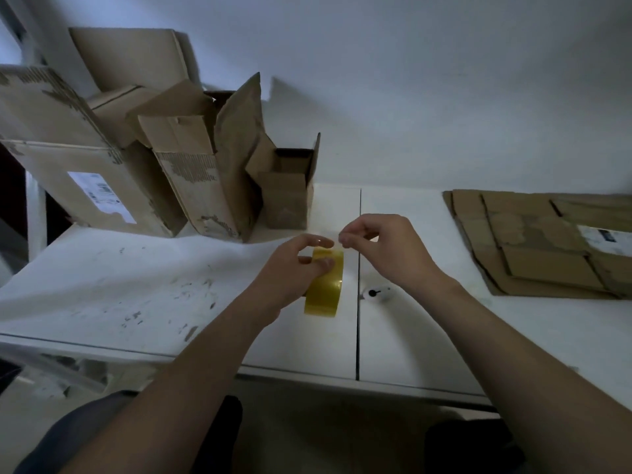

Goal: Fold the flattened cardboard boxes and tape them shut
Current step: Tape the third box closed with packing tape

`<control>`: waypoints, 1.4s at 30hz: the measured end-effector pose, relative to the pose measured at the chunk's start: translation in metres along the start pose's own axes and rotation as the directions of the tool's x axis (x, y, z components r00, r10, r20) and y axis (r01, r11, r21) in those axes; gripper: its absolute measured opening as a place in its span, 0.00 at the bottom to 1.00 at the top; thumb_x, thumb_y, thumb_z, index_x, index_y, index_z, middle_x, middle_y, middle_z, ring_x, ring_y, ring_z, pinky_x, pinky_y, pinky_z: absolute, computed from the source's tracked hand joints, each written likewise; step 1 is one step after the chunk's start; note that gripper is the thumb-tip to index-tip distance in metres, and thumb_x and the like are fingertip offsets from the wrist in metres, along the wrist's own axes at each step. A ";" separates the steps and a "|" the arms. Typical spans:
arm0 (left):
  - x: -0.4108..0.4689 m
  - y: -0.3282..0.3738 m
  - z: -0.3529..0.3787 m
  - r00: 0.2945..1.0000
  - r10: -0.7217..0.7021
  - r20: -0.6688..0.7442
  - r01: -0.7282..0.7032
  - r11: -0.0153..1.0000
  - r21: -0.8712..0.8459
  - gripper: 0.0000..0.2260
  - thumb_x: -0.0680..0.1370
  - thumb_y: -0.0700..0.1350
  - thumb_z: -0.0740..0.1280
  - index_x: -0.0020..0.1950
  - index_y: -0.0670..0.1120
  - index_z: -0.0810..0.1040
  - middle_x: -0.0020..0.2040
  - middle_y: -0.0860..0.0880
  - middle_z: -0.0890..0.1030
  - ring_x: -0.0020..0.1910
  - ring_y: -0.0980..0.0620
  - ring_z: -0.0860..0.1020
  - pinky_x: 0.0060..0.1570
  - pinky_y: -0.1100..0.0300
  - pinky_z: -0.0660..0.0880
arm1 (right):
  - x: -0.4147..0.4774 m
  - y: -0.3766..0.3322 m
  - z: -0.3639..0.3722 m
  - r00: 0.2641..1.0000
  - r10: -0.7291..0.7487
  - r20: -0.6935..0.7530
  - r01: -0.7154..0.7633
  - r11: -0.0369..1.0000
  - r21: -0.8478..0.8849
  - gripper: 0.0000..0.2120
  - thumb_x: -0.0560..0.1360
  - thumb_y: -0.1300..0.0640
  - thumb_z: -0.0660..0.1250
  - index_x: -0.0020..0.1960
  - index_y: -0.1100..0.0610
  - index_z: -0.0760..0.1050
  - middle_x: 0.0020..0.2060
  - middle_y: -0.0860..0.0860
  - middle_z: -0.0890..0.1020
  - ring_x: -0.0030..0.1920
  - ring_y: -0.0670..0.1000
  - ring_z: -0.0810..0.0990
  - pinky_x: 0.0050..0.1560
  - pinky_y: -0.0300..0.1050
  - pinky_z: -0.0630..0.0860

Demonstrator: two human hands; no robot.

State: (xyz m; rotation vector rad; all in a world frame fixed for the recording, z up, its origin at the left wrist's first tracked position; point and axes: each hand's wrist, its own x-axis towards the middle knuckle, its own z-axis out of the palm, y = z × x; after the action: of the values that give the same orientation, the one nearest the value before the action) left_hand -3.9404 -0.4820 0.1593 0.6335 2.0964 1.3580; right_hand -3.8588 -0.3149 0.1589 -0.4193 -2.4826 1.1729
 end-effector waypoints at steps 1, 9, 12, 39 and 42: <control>0.001 0.000 0.003 1.000 0.002 0.009 -0.002 1.000 0.001 0.09 0.80 0.48 0.69 0.56 0.60 0.74 0.62 0.49 0.75 0.57 0.47 0.77 0.52 0.51 0.80 | 0.000 0.002 -0.002 1.000 -0.014 -0.015 0.014 1.000 -0.017 0.02 0.77 0.53 0.72 0.45 0.48 0.84 0.40 0.41 0.85 0.45 0.41 0.82 0.48 0.39 0.76; 0.008 -0.014 0.017 1.000 0.014 -0.001 -0.013 0.992 0.124 0.11 0.81 0.48 0.67 0.59 0.60 0.70 0.60 0.49 0.77 0.55 0.48 0.77 0.58 0.45 0.78 | 0.002 0.008 0.015 0.999 0.018 0.035 -0.012 0.985 -0.170 0.03 0.82 0.49 0.64 0.49 0.45 0.73 0.43 0.42 0.84 0.44 0.46 0.83 0.49 0.53 0.82; 0.011 -0.020 0.012 1.000 -0.008 -0.002 0.008 0.993 0.115 0.16 0.80 0.50 0.68 0.63 0.62 0.67 0.61 0.49 0.76 0.54 0.49 0.77 0.57 0.47 0.78 | 0.006 0.005 0.018 0.998 0.035 0.050 -0.028 0.991 -0.131 0.04 0.82 0.49 0.64 0.47 0.44 0.73 0.42 0.41 0.84 0.44 0.44 0.83 0.51 0.52 0.81; 0.023 -0.020 -0.003 0.884 0.411 -0.224 -0.243 0.811 0.532 0.12 0.78 0.51 0.70 0.55 0.46 0.85 0.53 0.56 0.73 0.52 0.55 0.74 0.52 0.63 0.72 | 0.003 -0.005 0.017 0.999 0.040 -0.010 -0.041 0.963 -0.267 0.11 0.79 0.42 0.67 0.55 0.44 0.83 0.44 0.43 0.85 0.45 0.45 0.82 0.49 0.47 0.81; 0.026 -0.020 -0.004 0.889 0.383 -0.251 -0.216 0.834 0.508 0.11 0.78 0.51 0.70 0.56 0.46 0.85 0.54 0.55 0.74 0.52 0.56 0.73 0.53 0.63 0.73 | 0.004 -0.007 0.018 0.999 0.041 0.003 -0.039 0.972 -0.232 0.18 0.78 0.41 0.68 0.65 0.45 0.77 0.43 0.44 0.84 0.44 0.45 0.81 0.49 0.43 0.80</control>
State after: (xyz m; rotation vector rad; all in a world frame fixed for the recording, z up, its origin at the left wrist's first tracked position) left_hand -3.9636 -0.4755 0.1374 1.0300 2.7459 1.1838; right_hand -3.8712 -0.3298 0.1542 -0.5304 -2.6400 0.9016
